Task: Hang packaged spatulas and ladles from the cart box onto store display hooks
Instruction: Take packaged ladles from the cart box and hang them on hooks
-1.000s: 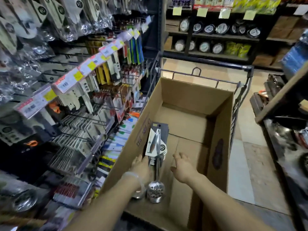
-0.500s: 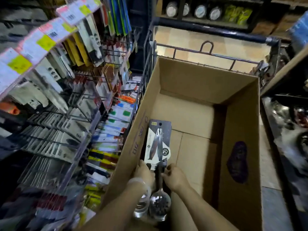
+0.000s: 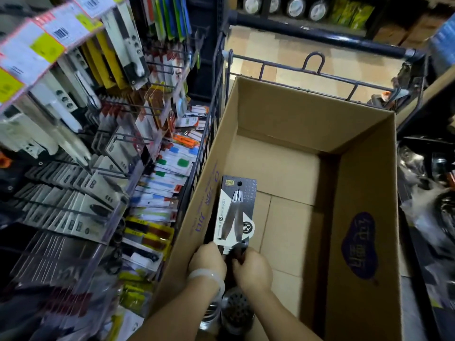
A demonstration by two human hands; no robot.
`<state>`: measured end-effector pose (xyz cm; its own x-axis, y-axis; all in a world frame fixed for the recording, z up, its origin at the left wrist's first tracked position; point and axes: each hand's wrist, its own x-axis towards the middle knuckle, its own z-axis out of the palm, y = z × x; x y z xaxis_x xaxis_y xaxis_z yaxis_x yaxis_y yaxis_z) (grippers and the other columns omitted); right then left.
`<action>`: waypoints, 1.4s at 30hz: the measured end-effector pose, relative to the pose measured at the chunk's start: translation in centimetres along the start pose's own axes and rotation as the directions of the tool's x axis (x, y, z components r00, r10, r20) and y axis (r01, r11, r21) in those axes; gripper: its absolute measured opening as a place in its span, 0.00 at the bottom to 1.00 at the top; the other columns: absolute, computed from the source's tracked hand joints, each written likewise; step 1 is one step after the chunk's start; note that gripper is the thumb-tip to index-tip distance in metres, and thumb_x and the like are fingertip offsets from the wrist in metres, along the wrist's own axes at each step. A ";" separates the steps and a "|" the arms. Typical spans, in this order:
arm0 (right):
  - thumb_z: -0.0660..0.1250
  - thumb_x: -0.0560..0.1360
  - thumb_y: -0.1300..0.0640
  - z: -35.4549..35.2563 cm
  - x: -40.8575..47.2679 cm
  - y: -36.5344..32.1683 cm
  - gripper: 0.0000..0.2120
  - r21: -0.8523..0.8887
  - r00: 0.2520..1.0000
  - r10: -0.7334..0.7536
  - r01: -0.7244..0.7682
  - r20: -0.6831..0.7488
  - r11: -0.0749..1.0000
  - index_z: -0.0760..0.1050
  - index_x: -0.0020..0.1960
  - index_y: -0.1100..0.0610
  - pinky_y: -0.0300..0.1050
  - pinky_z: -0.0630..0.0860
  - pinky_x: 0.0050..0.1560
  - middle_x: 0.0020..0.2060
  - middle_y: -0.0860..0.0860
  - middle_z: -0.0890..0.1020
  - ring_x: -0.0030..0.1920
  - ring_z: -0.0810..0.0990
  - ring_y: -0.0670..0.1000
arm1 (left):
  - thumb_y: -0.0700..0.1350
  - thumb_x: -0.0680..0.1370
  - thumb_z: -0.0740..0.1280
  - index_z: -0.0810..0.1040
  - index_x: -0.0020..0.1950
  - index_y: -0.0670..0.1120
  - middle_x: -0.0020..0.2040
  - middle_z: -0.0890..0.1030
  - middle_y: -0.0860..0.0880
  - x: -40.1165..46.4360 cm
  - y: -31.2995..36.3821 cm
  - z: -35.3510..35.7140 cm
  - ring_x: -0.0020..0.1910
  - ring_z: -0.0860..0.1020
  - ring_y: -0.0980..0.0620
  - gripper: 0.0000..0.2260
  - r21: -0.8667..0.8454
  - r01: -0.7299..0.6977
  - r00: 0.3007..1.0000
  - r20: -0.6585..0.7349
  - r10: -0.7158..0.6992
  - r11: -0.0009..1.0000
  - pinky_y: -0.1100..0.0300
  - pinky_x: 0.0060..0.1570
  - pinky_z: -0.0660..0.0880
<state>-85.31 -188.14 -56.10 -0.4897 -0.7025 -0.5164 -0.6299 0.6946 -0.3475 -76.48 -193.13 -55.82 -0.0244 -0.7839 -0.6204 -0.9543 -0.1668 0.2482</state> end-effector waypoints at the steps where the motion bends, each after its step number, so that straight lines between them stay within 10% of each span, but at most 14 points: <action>1: 0.62 0.73 0.50 -0.1 -0.1 0.0 0.12 0.002 1.000 -0.003 0.003 -0.004 1.000 0.74 0.54 0.53 0.42 0.71 0.43 0.51 0.53 0.81 0.53 0.79 0.56 | 0.45 0.74 0.64 0.78 0.53 0.45 0.53 0.82 0.45 -0.1 0.1 -0.1 0.53 0.79 0.44 0.10 0.013 -0.002 1.000 -0.001 0.002 1.000 0.55 0.49 0.76; 17: 0.63 0.73 0.53 -4.3 -1.1 1.1 0.09 0.141 0.973 -0.202 0.185 0.116 0.973 0.75 0.50 0.56 0.41 0.72 0.45 0.47 0.54 0.82 0.49 0.79 0.55 | 0.47 0.78 0.61 0.74 0.53 0.43 0.51 0.81 0.43 -3.4 -0.5 -1.3 0.52 0.78 0.43 0.09 -0.448 -0.083 0.995 0.016 0.101 0.890 0.57 0.51 0.71; 24: 0.64 0.72 0.65 -6.0 -2.2 0.1 0.08 0.512 0.962 -0.227 0.120 0.153 0.851 0.68 0.37 0.56 0.37 0.69 0.35 0.32 0.52 0.73 0.32 0.72 0.47 | 0.43 0.79 0.59 0.73 0.47 0.45 0.43 0.78 0.43 -4.1 -0.1 -2.1 0.46 0.77 0.43 0.05 -0.615 -0.149 0.987 -0.041 0.158 0.775 0.49 0.53 0.75; 32: 0.65 0.74 0.69 -8.4 -4.0 0.2 0.05 0.784 0.917 -0.319 0.011 0.240 0.621 0.71 0.46 0.62 0.34 0.69 0.24 0.32 0.55 0.69 0.29 0.68 0.49 | 0.40 0.77 0.61 0.73 0.53 0.43 0.45 0.78 0.46 -5.5 0.9 -3.5 0.46 0.78 0.45 0.05 -0.520 -0.262 0.965 -0.155 0.212 0.813 0.60 0.43 0.71; 37: 0.58 0.80 0.59 -9.8 -4.1 0.9 0.08 0.805 0.888 -0.352 -0.033 0.295 0.593 0.75 0.51 0.62 0.35 0.71 0.33 0.34 0.53 0.75 0.32 0.73 0.46 | 0.40 0.78 0.59 0.68 0.40 0.46 0.43 0.79 0.43 -6.3 1.7 -4.0 0.44 0.78 0.46 0.07 -0.514 -0.257 0.967 -0.136 0.218 0.818 0.58 0.45 0.74; 42: 0.60 0.78 0.62 -10.2 -3.6 1.3 0.12 0.853 0.946 -0.258 -0.034 0.195 0.521 0.72 0.36 0.62 0.33 0.70 0.25 0.22 0.48 0.78 0.22 0.74 0.42 | 0.40 0.78 0.61 0.75 0.51 0.43 0.47 0.81 0.46 -6.7 2.7 -3.9 0.47 0.79 0.48 0.05 -0.544 -0.279 0.960 -0.150 0.235 0.792 0.63 0.45 0.72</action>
<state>-90.47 -186.25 -46.72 -0.1828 -0.8138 -0.5517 0.2028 0.5179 -0.8310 -77.71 -190.66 -48.06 -0.2031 -0.8819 -0.4254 -0.5865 -0.2384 0.7741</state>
